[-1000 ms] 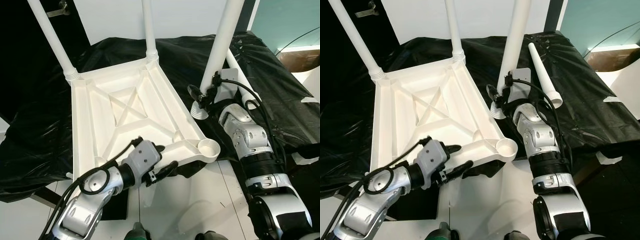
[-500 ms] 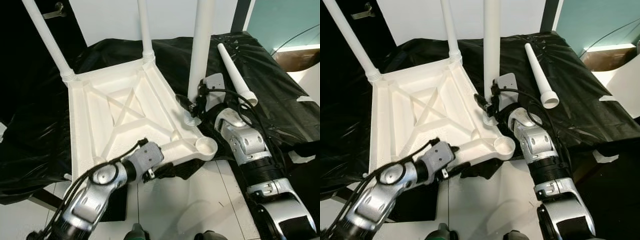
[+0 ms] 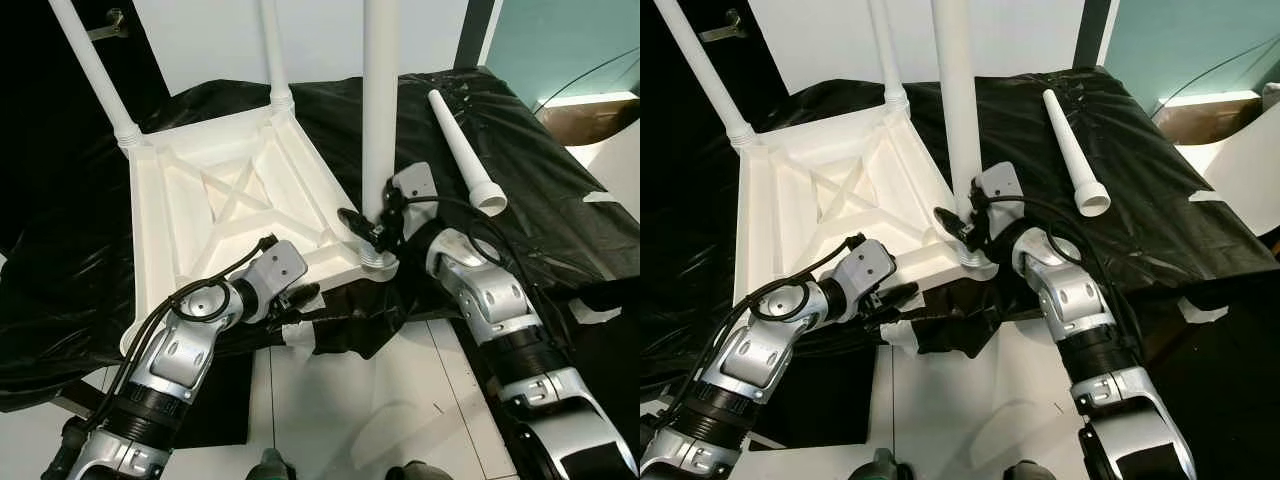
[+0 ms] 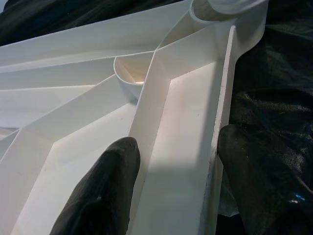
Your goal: Building children table
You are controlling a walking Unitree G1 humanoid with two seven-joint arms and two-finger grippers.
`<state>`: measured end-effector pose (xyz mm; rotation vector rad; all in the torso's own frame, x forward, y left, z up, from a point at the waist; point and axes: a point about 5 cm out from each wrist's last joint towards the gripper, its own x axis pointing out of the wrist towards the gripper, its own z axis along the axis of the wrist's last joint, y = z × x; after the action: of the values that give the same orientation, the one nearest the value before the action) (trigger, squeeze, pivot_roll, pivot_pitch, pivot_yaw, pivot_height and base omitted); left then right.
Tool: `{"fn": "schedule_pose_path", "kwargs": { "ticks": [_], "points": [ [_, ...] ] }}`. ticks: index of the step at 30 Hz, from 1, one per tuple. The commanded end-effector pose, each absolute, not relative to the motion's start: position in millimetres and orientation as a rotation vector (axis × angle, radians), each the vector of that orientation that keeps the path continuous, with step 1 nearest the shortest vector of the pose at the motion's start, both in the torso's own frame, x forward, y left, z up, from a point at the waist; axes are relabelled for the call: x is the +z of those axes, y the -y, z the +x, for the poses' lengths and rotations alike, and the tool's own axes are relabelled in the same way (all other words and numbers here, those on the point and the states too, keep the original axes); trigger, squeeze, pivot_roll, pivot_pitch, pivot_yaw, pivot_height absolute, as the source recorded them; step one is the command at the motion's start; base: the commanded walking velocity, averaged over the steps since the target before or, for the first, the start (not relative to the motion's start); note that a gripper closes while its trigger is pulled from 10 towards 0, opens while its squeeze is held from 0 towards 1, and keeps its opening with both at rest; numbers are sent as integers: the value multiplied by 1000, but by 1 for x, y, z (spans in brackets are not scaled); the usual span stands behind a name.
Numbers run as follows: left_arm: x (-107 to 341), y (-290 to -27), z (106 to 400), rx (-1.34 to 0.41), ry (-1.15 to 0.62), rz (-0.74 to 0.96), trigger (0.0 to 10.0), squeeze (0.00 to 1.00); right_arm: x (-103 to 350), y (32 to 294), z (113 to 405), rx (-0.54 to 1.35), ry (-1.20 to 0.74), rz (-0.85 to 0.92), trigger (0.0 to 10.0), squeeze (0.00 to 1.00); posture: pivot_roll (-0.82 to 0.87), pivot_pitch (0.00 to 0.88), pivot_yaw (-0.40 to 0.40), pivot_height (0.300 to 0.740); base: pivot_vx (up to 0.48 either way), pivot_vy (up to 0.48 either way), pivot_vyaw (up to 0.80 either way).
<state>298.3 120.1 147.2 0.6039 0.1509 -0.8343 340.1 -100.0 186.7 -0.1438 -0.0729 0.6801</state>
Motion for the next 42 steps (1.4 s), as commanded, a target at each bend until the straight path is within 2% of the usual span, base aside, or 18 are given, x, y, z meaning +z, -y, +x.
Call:
{"fn": "schedule_pose_path", "kwargs": {
  "ticks": [1, 8, 12, 29, 35, 42],
  "points": [
    [161, -136, 306, -587, -58, 586, 10000, 0, 185, 98, 337, 690, 79, -156, 10000, 0, 49, 34, 24, 740, 0, 0, 0],
    [165, -134, 293, -661, -35, 531, 10000, 0, 174, 106, 338, 636, 46, -138, 10000, 0, 53, 37, 23, 740, 0, 0, 0],
    [173, -127, 279, -741, -1, 443, 10000, 0, 171, 109, 345, 614, 29, -108, 10000, 0, 60, 47, 20, 740, 0, 0, 0],
    [203, -112, 260, -784, 77, 283, 10000, 0, 172, 111, 362, 613, 0, -75, 10000, 0, 78, 78, 11, 740, 0, 0, 0],
    [204, -106, 248, -826, 54, 214, 10000, 0, 162, 126, 363, 598, -24, -120, 10000, 0, 91, 83, 7, 740, 0, 0, 0],
    [199, -98, 238, -874, 13, 184, 10000, 0, 153, 131, 358, 692, -6, -194, 10000, 0, 98, 90, 13, 740, 0, 0, 0]
  ]
}}
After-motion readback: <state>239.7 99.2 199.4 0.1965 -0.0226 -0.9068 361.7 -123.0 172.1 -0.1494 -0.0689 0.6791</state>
